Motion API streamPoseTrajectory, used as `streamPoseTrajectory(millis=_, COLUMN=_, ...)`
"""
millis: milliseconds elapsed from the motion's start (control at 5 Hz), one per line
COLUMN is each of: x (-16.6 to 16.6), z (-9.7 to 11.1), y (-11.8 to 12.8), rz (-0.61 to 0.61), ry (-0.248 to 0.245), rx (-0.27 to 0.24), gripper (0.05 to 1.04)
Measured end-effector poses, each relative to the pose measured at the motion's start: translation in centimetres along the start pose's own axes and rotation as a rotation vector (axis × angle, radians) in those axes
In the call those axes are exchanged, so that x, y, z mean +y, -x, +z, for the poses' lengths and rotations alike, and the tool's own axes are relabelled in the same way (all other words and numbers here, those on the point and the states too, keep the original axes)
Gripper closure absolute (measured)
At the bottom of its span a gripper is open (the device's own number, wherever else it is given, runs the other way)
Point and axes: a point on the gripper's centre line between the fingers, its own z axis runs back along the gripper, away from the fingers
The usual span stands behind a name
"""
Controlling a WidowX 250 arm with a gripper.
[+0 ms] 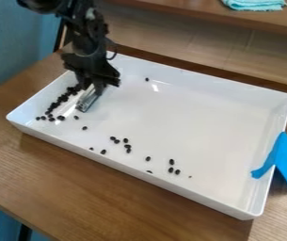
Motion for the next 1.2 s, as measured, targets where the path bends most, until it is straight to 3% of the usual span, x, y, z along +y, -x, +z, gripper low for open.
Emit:
streamPoseTrajectory(millis=200, x=1.9, z=0.3, y=0.7, rz=0.027, ry=0.005, rx=0.019, gripper=0.764)
streamPoseTrajectory(millis=400, x=1.7, z=2.1, y=0.5, rz=0.056, ry=0.033, rx=-0.008, gripper=0.764)
streamPoseTrajectory(millis=600, x=0.0, z=5.4, y=-0.1, rz=0.044, ry=0.075, rx=-0.076, gripper=0.764)
streamPoseTrajectory(millis=800, x=-2.4, z=7.3, y=0.0, rz=0.01, ry=0.11, rx=-0.109, gripper=0.764)
streamPoseTrajectory(millis=1000, x=-5.5, z=7.1, y=1.8, rz=-0.028, ry=0.178, rx=-0.089, gripper=0.764)
streamPoseTrajectory(millis=1200, x=-9.0, z=7.1, y=3.2, rz=-0.038, ry=0.295, rx=-0.076, gripper=0.764)
